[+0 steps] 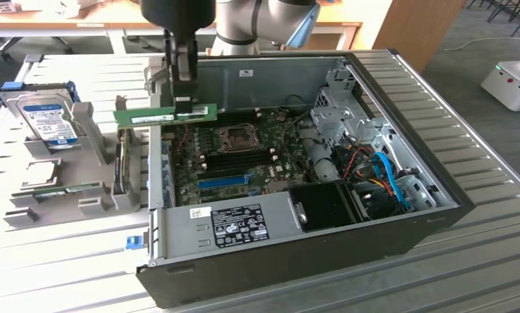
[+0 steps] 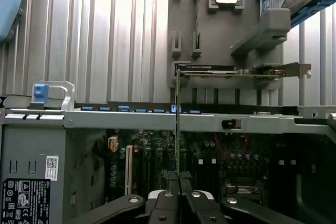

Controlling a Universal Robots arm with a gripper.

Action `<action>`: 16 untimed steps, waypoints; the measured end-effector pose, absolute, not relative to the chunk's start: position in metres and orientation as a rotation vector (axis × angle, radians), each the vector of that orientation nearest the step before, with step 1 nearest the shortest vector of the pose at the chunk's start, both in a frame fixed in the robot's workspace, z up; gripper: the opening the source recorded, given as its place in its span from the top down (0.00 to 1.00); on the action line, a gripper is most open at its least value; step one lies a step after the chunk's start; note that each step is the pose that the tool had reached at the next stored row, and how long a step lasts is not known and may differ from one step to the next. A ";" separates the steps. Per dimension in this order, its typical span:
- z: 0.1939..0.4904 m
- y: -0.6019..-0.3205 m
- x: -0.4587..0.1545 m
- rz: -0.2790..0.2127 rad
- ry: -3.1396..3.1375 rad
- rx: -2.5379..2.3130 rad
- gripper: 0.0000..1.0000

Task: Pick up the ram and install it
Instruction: 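Pick up the ram and move it above insertion slot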

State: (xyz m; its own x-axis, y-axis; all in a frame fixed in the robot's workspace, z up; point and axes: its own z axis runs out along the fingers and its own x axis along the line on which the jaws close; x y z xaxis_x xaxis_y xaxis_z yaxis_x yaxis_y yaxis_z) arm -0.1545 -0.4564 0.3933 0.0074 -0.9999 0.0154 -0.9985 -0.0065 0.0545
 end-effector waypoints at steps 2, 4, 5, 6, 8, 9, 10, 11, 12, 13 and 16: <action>0.393 -0.456 -0.148 -0.043 -2.179 2.194 0.88; 0.393 -0.456 -0.142 -0.043 -2.178 2.194 0.88; 0.393 -0.456 -0.139 -0.043 -2.179 2.194 0.88; 0.393 -0.456 -0.136 -0.043 -2.179 2.194 0.88; 0.393 -0.456 -0.130 -0.043 -2.178 2.194 0.88; 0.393 -0.456 -0.128 -0.043 -2.178 2.194 0.88; 0.393 -0.456 -0.125 -0.043 -2.178 2.194 0.88; 0.393 -0.456 -0.122 -0.043 -2.179 2.194 0.88; 0.393 -0.456 -0.119 -0.043 -2.179 2.194 0.88; 0.393 -0.456 -0.116 -0.043 -2.179 2.194 0.88; 0.393 -0.456 -0.109 -0.043 -2.178 2.194 0.88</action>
State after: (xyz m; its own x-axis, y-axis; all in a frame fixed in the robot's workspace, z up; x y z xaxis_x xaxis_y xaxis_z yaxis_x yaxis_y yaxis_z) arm -0.1085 -0.4564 0.3933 0.0075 -0.9999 0.0153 -0.9985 -0.0067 0.0545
